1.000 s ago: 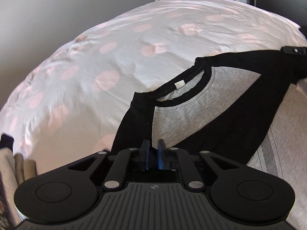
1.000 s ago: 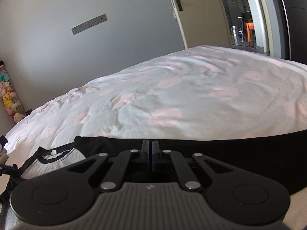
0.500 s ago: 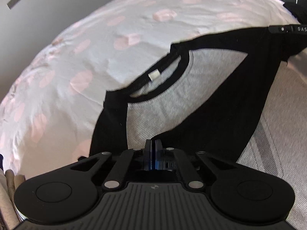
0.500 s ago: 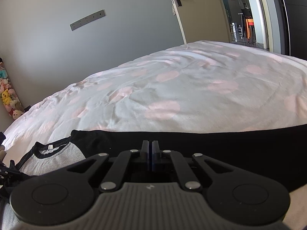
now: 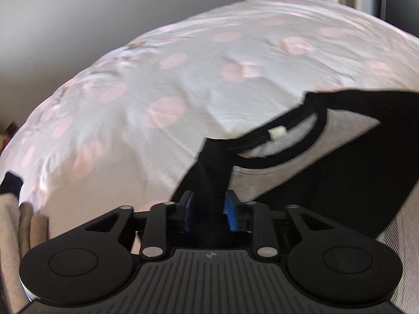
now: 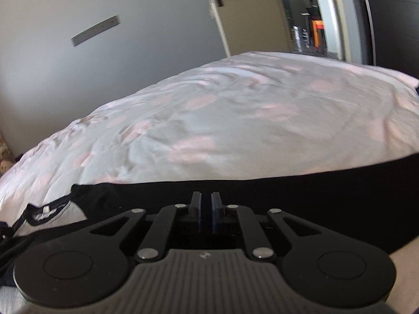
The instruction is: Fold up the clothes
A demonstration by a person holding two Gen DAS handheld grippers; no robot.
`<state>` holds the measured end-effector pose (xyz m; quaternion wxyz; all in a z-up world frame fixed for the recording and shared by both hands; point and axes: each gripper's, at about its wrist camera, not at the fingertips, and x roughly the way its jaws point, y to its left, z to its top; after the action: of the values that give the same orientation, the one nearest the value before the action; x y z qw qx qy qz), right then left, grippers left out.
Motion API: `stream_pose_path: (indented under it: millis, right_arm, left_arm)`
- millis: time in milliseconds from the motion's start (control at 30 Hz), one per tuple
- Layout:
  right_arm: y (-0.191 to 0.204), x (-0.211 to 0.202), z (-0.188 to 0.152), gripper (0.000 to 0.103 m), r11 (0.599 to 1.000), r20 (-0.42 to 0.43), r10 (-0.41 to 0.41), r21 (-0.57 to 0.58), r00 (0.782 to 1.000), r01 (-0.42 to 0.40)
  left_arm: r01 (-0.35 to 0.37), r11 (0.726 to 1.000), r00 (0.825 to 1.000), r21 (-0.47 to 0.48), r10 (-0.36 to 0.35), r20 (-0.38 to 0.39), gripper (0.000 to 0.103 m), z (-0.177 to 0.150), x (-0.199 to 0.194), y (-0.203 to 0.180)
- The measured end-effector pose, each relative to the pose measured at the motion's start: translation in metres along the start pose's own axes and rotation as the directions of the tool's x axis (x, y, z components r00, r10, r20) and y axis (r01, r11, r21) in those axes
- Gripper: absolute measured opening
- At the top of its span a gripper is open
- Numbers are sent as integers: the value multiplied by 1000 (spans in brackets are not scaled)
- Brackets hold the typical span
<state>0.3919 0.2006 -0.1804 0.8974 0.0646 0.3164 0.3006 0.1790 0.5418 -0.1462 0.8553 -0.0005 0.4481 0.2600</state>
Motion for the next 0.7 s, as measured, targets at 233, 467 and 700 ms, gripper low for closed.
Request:
stream_pose_path:
  millis: [233,467,700]
  right_arm:
    - [-16,-5,1,11,996,-42,6,90,999,-2]
    - [-10,-25,-8,12,991,-88,76,117,993,-65]
    - [-1,-21,-14,29,984,-103,155,104,983,-144]
  left_arm:
    - [-32,990,999,-137,35,18,27,-33,-47,39]
    - [12,992,1000,-127,-10,17,43,-83,-77,16]
    - [-30,998,999,-63,28,-32,28,-98,-61,-12]
